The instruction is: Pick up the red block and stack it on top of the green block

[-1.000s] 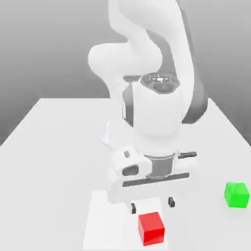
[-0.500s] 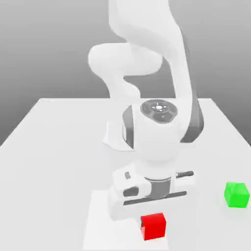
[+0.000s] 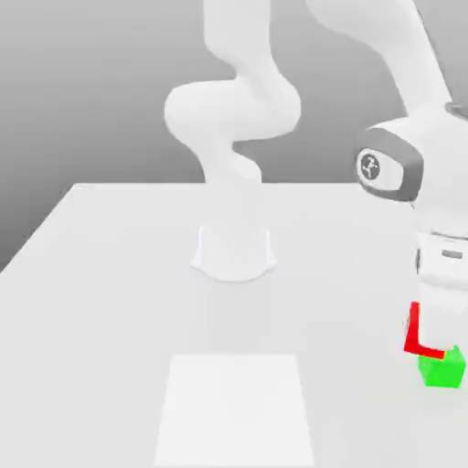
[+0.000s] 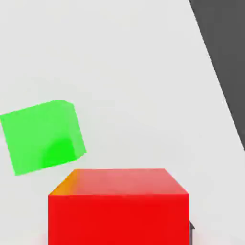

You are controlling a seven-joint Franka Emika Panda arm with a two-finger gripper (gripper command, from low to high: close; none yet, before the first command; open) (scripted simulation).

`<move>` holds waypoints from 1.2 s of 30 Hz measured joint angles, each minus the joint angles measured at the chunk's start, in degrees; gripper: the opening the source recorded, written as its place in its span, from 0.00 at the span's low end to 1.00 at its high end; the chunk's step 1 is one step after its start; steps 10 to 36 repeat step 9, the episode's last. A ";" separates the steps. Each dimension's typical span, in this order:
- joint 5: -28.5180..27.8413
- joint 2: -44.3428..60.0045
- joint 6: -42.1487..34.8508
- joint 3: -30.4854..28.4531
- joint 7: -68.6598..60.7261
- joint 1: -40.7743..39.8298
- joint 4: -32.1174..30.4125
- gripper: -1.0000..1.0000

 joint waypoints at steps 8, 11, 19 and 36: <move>-9.95 10.06 8.52 -3.68 3.62 4.09 0.66 1.00; -9.95 10.06 8.52 -3.68 3.62 4.09 0.66 1.00; -9.95 10.06 8.52 -3.68 3.62 4.09 0.66 1.00; -9.95 10.06 8.52 -3.68 3.62 4.09 0.66 1.00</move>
